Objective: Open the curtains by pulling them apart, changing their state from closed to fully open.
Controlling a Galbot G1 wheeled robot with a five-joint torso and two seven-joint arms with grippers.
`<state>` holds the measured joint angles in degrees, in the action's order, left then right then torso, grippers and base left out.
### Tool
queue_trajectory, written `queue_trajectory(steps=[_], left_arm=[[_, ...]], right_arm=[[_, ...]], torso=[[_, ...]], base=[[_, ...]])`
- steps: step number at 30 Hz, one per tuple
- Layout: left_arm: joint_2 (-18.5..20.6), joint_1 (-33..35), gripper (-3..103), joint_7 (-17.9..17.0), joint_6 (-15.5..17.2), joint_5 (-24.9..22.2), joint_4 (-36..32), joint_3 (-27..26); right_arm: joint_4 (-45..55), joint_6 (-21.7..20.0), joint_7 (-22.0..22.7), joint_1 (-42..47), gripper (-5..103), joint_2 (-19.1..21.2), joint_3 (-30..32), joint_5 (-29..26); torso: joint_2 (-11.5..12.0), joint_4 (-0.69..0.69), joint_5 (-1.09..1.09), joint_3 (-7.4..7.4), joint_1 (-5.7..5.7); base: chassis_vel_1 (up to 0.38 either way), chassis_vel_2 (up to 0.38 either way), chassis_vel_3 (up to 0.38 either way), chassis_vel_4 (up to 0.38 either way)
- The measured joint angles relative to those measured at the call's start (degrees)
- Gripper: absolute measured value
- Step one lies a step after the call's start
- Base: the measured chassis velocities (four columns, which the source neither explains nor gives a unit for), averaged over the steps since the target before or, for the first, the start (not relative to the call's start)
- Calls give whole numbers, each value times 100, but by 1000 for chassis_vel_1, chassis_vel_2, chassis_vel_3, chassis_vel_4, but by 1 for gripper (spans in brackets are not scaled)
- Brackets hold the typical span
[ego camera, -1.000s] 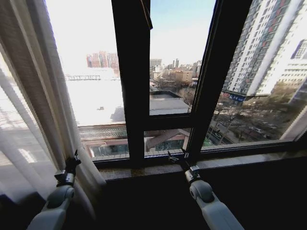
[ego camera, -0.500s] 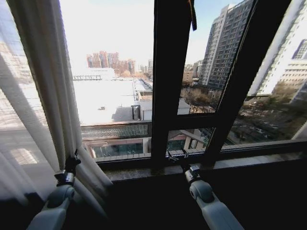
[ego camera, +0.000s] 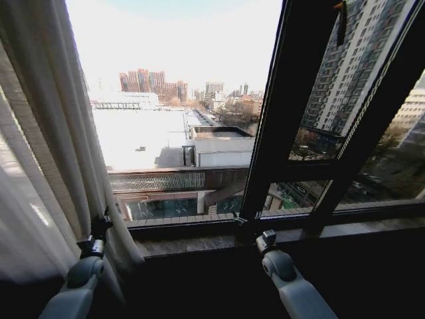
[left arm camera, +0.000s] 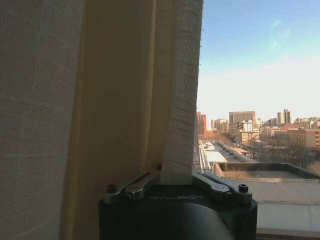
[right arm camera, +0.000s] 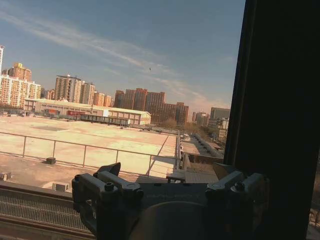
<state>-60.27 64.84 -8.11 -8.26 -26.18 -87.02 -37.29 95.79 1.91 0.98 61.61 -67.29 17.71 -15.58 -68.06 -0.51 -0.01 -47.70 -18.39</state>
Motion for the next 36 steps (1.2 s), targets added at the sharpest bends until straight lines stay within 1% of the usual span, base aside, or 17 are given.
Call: queue_trajectory(steps=[3,5,10,12,22,31,36], left_arm=[[16,1,0,-2,1,-6,2,-8],[23,7,0,-4,1,-13,9,-19],[9,16,0,-6,-2,-16,14,-26],[1,16,0,-9,-4,-16,15,-28],[-5,41,0,-15,-19,-17,-2,-38],[-15,71,0,-23,-44,-18,-32,-50],[-22,89,0,-38,-60,-16,-48,-62]], right_arm=[[0,0,0,0,100,2,1,0],[0,0,1,0,100,3,3,0],[-1,0,1,0,100,3,3,0],[0,0,1,0,100,2,3,0],[0,0,1,0,100,1,1,0],[0,0,1,0,100,1,0,0],[0,0,0,0,100,0,-3,0]], torso=[[0,-3,6,0,0],[0,-5,4,0,0],[0,0,3,0,0],[0,2,-3,1,1],[0,-1,2,0,0],[-1,0,1,1,1],[-1,4,1,1,0]], base=[[0,0,0,0],[-75,-64,30,47],[-21,-45,2,31],[0,0,0,0],[41,42,-46,-55],[189,161,-185,-181],[214,203,-212,-175]])
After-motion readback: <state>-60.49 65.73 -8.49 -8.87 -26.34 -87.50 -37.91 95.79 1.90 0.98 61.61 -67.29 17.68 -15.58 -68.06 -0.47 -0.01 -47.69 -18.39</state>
